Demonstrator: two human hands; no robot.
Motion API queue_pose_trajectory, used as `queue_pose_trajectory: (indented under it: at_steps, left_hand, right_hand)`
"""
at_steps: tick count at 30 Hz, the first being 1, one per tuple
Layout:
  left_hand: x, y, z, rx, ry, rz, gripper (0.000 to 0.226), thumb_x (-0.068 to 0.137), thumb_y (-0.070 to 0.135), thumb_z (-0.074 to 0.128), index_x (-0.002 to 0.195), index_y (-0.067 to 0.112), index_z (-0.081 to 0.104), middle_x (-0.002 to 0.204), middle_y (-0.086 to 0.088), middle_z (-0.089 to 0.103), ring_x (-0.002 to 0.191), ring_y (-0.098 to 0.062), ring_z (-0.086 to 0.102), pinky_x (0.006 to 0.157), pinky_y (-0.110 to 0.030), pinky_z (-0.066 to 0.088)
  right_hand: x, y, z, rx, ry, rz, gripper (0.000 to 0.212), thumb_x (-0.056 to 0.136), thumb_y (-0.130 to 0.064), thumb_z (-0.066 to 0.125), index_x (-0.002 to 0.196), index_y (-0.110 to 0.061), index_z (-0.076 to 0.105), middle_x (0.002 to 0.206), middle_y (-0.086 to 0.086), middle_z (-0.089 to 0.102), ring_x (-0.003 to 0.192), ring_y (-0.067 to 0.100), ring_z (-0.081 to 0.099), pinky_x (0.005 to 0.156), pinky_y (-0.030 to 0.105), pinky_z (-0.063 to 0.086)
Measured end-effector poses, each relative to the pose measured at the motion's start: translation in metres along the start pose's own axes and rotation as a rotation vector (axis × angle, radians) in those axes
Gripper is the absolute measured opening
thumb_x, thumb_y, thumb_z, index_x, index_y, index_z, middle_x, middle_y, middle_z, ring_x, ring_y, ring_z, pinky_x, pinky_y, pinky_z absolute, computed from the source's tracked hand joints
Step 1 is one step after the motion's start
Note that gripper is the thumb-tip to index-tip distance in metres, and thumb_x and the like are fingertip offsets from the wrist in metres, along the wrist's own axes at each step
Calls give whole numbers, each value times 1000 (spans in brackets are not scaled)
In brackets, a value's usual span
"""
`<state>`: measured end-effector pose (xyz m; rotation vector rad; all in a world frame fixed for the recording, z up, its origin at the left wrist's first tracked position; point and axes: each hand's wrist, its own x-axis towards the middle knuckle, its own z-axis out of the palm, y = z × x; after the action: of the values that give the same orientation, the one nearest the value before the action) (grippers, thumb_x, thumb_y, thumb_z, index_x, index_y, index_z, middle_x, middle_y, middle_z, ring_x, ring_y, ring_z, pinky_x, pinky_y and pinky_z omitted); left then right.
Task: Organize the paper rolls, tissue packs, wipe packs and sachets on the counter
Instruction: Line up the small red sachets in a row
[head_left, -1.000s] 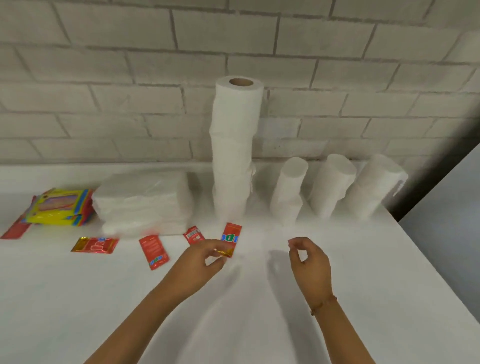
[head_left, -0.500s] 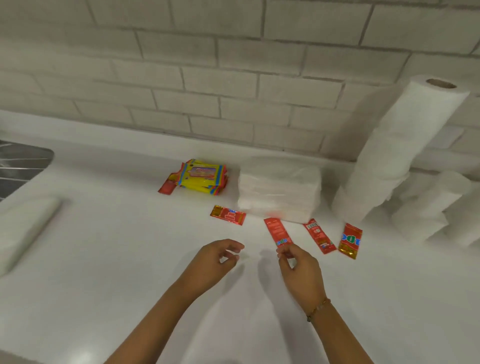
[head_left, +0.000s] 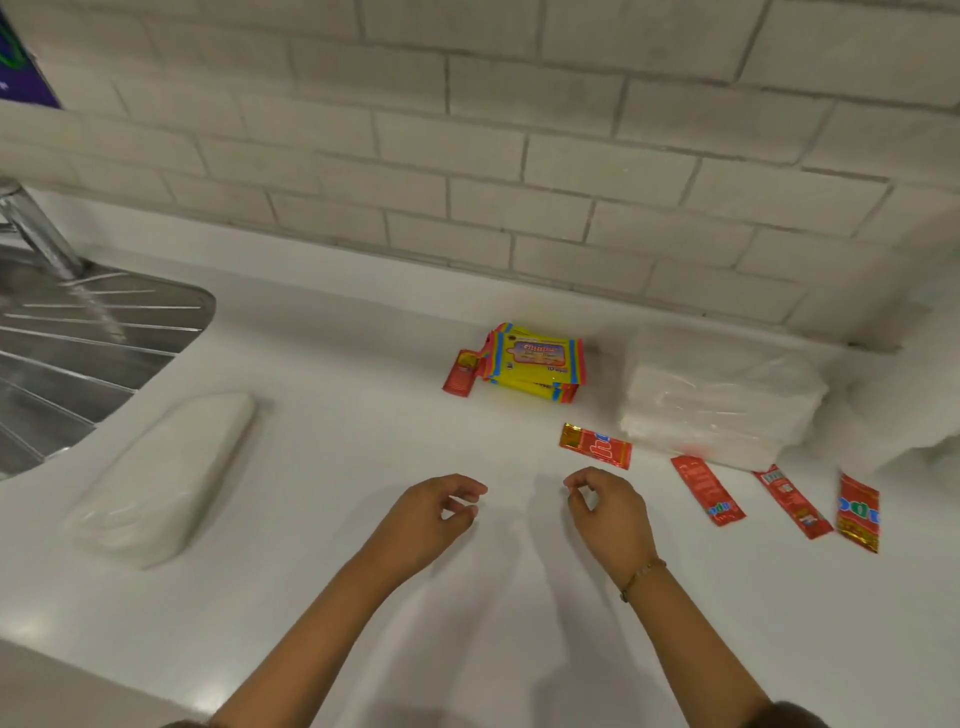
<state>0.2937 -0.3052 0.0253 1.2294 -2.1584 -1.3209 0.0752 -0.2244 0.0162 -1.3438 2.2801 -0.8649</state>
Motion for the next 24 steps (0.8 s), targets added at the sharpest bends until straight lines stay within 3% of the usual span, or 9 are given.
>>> queue_pose_trajectory:
  at_steps: [6, 9, 12, 16, 21, 24]
  left_hand:
    - [24, -16, -7, -5, -1, -28, 23, 87, 18, 59, 102, 35, 64, 104, 12, 65, 92, -1, 62, 84, -15, 46]
    - [37, -18, -3, 2, -4, -32, 22, 87, 18, 59, 101, 35, 64, 101, 14, 64, 89, 1, 60, 77, -9, 44]
    - [49, -20, 2, 15, -13, -41, 23, 86, 19, 60, 100, 37, 63, 101, 15, 63, 87, 3, 58, 79, -10, 45]
    - [73, -25, 0, 100, 25, -58, 29, 84, 20, 63, 113, 24, 63, 118, 2, 59, 96, -5, 55, 86, -15, 39]
    - [115, -23, -3, 332, 60, -82, 54, 84, 21, 62, 135, 12, 45, 144, -12, 39, 132, -26, 39, 109, -30, 29]
    - [136, -19, 0, 440, 78, -109, 69, 84, 25, 62, 143, 9, 30, 153, -13, 25, 138, -32, 28, 114, -40, 26]
  right_hand:
    - [34, 5, 9, -168, -88, 61, 37, 85, -18, 61, 121, -15, 57, 131, 5, 54, 123, 25, 46, 102, 37, 40]
    - [51, 15, 10, -320, -189, 106, 55, 88, -23, 56, 139, -15, 38, 147, 6, 36, 138, 25, 30, 116, 44, 23]
    - [59, 23, 14, -356, -224, 133, 56, 92, -21, 48, 144, -12, 28, 153, 5, 26, 143, 24, 20, 118, 47, 9]
    - [59, 24, 19, -421, -166, 31, 41, 92, -13, 41, 132, -11, 46, 139, 6, 47, 128, 22, 40, 104, 32, 33]
    - [41, 20, 27, -385, -157, -73, 51, 86, -3, 39, 134, -18, 46, 122, 9, 58, 107, 27, 49, 84, 30, 40]
    - [35, 16, 35, -344, -188, -125, 50, 89, -4, 38, 137, -18, 42, 119, 11, 58, 104, 25, 49, 86, 30, 42]
